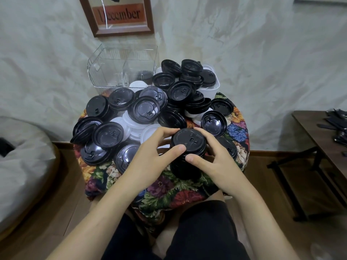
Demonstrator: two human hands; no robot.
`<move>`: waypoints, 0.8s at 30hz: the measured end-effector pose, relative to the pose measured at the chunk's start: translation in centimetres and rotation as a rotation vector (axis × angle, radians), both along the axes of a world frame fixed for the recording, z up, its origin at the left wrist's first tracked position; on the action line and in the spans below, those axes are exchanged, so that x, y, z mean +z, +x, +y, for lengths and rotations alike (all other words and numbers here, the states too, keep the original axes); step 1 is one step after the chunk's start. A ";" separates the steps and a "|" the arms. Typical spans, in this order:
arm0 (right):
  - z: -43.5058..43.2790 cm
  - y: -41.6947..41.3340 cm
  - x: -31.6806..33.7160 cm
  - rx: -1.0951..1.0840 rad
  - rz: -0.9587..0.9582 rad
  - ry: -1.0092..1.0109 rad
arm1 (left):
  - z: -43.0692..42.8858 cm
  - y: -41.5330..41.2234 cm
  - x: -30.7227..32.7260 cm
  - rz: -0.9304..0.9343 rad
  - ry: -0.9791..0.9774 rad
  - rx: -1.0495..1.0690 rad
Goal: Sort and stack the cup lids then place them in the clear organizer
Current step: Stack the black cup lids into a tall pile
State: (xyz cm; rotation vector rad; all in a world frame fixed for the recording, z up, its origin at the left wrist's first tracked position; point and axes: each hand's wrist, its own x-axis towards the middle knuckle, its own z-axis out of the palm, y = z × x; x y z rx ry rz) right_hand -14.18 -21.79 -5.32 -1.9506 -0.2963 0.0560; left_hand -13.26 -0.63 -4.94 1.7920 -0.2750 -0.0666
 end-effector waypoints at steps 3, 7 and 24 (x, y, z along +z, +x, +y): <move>0.0 0.0 0.2 0.000 0.000 0.002 | 0.4 -0.3 -0.2 0.002 0.016 -0.069; -0.1 0.2 0.2 0.002 0.001 0.008 | 0.5 -0.3 -0.5 0.004 0.093 -0.091; -0.2 0.6 0.5 0.012 0.015 0.015 | 0.4 0.3 -1.7 -0.007 0.087 -0.060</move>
